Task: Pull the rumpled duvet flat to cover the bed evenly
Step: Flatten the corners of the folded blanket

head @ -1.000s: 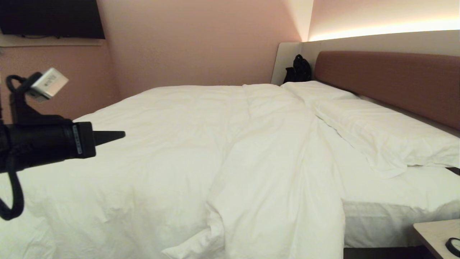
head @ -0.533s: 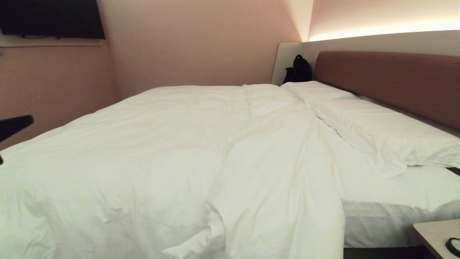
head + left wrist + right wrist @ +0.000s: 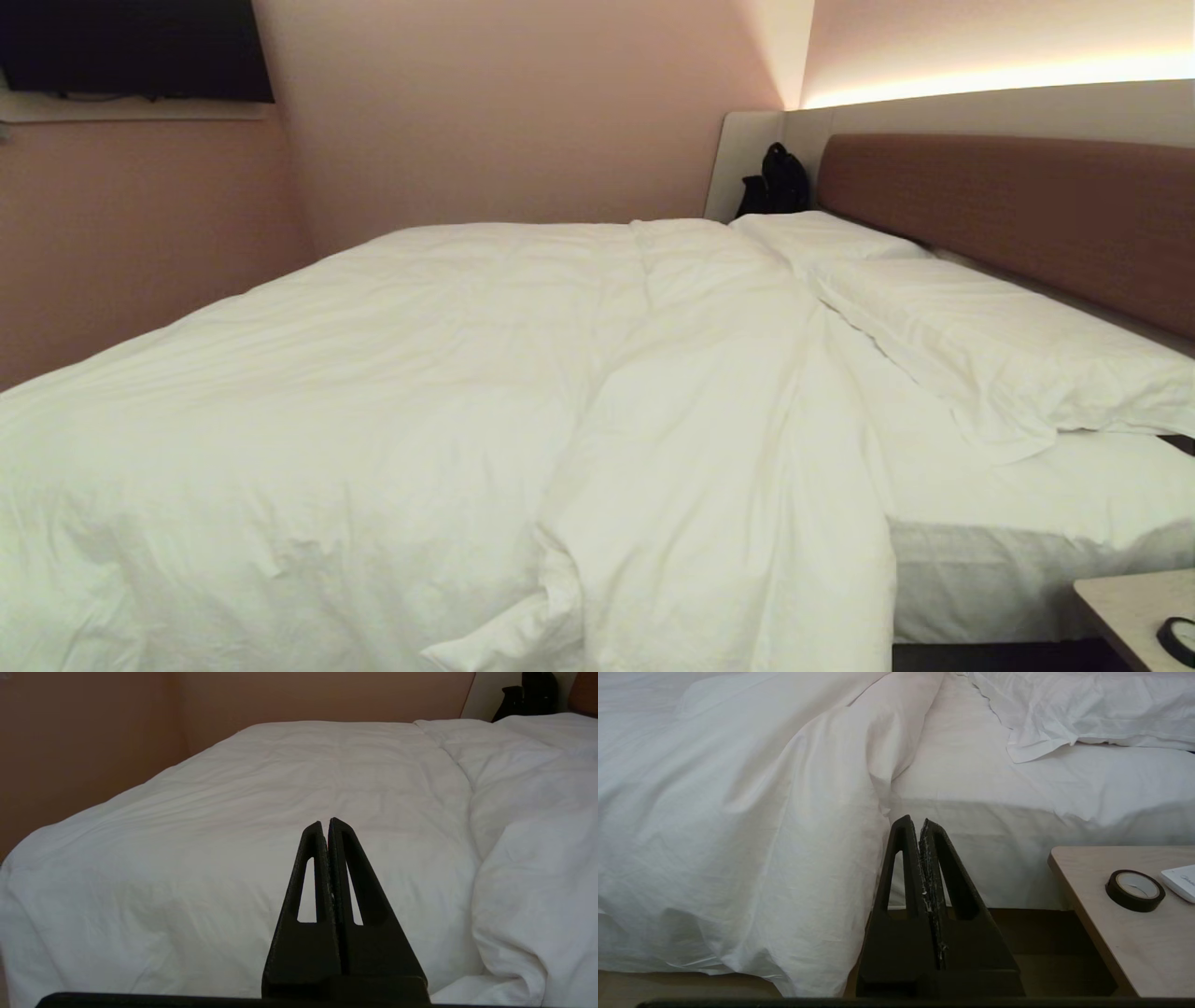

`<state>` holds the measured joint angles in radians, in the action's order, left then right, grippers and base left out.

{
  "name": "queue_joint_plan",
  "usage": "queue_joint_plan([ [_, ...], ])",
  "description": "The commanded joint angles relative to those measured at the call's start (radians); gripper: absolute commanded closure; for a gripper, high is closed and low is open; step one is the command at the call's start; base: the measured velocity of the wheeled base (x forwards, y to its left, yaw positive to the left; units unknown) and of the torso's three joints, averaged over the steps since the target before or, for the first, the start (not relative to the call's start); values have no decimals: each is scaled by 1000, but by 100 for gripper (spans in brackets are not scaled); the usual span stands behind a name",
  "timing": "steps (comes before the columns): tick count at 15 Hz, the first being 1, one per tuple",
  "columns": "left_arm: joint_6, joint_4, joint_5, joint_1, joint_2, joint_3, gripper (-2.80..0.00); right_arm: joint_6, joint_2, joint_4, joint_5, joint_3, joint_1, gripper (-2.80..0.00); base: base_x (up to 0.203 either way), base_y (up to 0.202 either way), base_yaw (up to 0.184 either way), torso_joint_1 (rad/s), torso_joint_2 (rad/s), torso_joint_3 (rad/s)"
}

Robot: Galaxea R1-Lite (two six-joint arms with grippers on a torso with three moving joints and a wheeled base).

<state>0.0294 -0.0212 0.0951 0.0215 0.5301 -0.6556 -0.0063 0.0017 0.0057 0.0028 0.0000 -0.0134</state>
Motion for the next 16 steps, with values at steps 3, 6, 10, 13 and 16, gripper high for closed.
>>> queue_joint_plan([
  [3, 0, -82, 0, 0, -192, 99, 0, -1, 0, 0, 0, 0, 0, 0, 0, 0, 0, 0, 0, 0],
  [6, -1, -82, -3, 0, -288, 194, 0, 0, 0, 0, 0, 0, 0, 0, 0, 0, 0, 0, 0, 0],
  [10, -15, -77, -6, -3, -366, 248, 0, -1, 0, 0, 0, 0, 0, 0, 0, 0, 0, 0, 0, 0],
  [13, -15, -78, -12, -8, -427, 278, 0, 0, 0, 0, 0, 0, 0, 0, 0, 0, 0, 0, 0, 0],
  [16, -9, -80, -51, -11, -516, 322, 0, 0, 0, 0, 0, 0, 0, 0, 0, 0, 0, 0, 0, 0],
])
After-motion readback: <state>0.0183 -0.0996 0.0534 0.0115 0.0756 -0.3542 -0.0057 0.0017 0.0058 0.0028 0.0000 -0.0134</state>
